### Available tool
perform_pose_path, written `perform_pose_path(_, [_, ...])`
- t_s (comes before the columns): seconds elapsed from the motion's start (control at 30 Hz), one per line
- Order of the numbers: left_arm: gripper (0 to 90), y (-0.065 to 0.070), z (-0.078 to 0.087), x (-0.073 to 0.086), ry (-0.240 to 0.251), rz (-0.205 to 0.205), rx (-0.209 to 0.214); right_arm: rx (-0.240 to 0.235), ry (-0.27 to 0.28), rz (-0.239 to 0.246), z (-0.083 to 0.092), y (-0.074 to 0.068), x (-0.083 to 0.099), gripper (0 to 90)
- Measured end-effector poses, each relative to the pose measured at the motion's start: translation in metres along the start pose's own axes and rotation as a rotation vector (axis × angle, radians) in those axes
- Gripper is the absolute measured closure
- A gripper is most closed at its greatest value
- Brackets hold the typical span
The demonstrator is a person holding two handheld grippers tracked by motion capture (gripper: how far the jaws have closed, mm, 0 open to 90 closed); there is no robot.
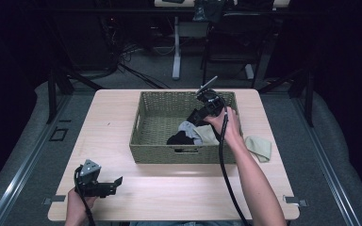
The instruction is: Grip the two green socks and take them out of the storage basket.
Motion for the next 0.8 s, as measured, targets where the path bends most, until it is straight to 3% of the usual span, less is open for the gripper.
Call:
perform_pose_path(0.03, [0.7,0.0,0.0,0.0,0.001,0.0,0.003,0.002,-0.009,-0.01,-0.01,0.0,0.0,14.6])
perform_pose_path(0.2, [0.7,0.0,0.0,0.0,-0.001,-0.002,0.002,0.0,-0.035,-0.023,-0.026,0.001,-0.002,19.9])
perform_pose_path(0.23, [0.7,0.0,0.0,0.0,-0.002,-0.002,0.002,-0.002,-0.063,-0.028,-0.032,0.001,-0.002,25.6])
perform_pose_path(0.57, [0.7,0.0,0.001,0.0,-0.001,-0.003,0.001,-0.004,-0.136,-0.054,-0.056,-0.001,-0.003,32.9])
perform_pose_path(0.6, [0.7,0.0,0.001,0.0,0.0,-0.005,0.001,-0.001,-0.149,-0.043,-0.057,-0.001,-0.004,37.9])
perform_pose_path(0.63, [0.7,0.0,0.001,0.0,0.004,-0.005,0.001,0.004,-0.15,-0.055,-0.06,-0.001,-0.003,49.4])
perform_pose_path(0.7, [0.8,0.0,0.001,0.0,0.005,-0.004,0.0,0.001,-0.15,-0.063,-0.06,0.0,-0.003,52.2])
perform_pose_path(0.8, [0.7,0.0,0.001,0.0,0.004,-0.005,-0.001,0.001,-0.158,-0.063,-0.06,0.001,-0.002,66.5])
Point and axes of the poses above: each handheld gripper's, and its own axes: z roughly backward along the jaws, x roughly out of its underside, y roughly to its right, the point moved 1 cm from there along -z, roughly forward along the jaws, and after that the axes turned 7 degrees about -y, right-handed, at the moved point
